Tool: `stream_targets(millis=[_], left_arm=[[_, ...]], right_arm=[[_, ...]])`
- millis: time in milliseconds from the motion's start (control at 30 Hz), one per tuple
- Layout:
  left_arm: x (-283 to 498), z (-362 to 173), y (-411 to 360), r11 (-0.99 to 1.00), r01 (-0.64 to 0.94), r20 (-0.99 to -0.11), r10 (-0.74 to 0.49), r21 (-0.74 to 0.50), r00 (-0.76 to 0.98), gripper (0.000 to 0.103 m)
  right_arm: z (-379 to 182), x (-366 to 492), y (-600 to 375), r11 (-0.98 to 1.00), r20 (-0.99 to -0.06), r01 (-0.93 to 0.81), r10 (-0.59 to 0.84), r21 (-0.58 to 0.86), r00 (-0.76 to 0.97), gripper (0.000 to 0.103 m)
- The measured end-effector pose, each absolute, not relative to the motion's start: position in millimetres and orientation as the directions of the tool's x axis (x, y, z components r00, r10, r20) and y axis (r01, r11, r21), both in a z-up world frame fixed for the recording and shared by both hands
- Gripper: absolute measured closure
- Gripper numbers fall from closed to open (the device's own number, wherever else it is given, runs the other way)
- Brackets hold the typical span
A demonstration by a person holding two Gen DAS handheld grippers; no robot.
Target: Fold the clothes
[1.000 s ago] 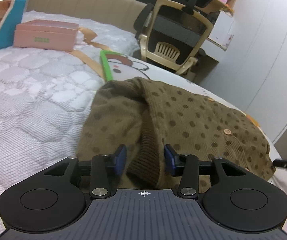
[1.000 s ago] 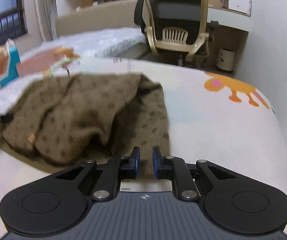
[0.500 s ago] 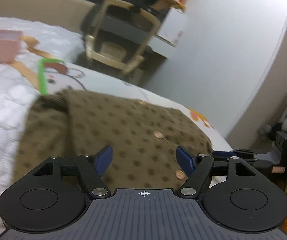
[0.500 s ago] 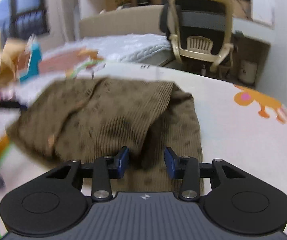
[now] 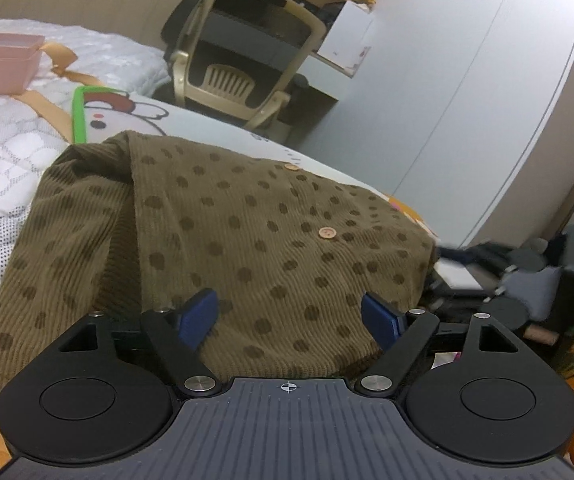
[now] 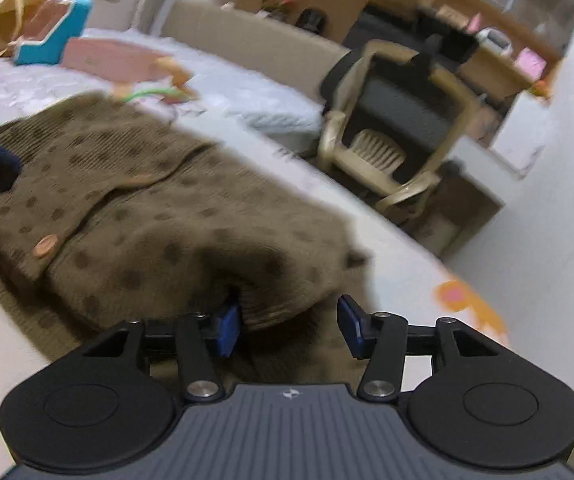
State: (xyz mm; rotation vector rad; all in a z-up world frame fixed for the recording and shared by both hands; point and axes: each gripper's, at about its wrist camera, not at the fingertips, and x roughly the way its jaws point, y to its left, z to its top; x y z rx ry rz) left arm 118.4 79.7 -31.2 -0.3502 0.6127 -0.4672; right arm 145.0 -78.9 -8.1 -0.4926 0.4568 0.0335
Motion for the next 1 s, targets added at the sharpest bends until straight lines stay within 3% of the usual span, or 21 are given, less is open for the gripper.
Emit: stream_targets(millis=[100, 267, 333, 500, 733, 867, 1000], left_arm=[[118.3, -32.0, 83.2, 0.836, 0.306, -0.461, -0.516, -0.456, 0.722, 0.018], [117.9, -32.4, 87.3, 0.837, 0.292, -0.463, -0.509, -0.463, 0.726, 0.016], [116.6, -32.4, 89.5, 0.837, 0.292, -0.465, -0.510, -0.463, 0.724, 0.015], [115.2, -19.3, 85.5, 0.820, 0.331, -0.451, -0.542, -0.467, 0.709, 0.008], [123.5, -2.2, 79.4, 0.811, 0.351, -0.436, -0.558, -0.469, 0.706, 0.005], [132.8, -21.2, 87.9, 0.833, 0.265, -0.524, -0.520, -0.486, 0.674, 0.005], [125.8, -23.1, 105.1, 0.801, 0.290, -0.506, -0.566, -0.523, 0.651, 0.005]], right_arm=[[20.5, 123.5, -93.9, 0.890, -0.374, -0.096, -0.087, -0.445, 0.923, 0.043], [-0.9, 103.9, -101.7, 0.831, -0.429, -0.084, -0.195, -0.550, 0.882, 0.043], [-4.0, 104.1, -120.3, 0.867, -0.491, -0.072, -0.209, -0.493, 0.846, 0.043], [23.1, 97.8, -150.0, 0.972, -0.525, -0.077, -0.053, -0.223, 0.850, 0.042], [33.1, 162.9, -113.4, 0.919, -0.483, -0.327, 0.394, 0.220, 0.782, 0.041], [-4.1, 187.0, -103.5, 0.925, -0.594, -0.298, 0.380, 0.235, 0.709, 0.042], [-10.3, 154.1, -108.5, 0.936, -0.614, -0.323, 0.337, 0.139, 0.714, 0.041]])
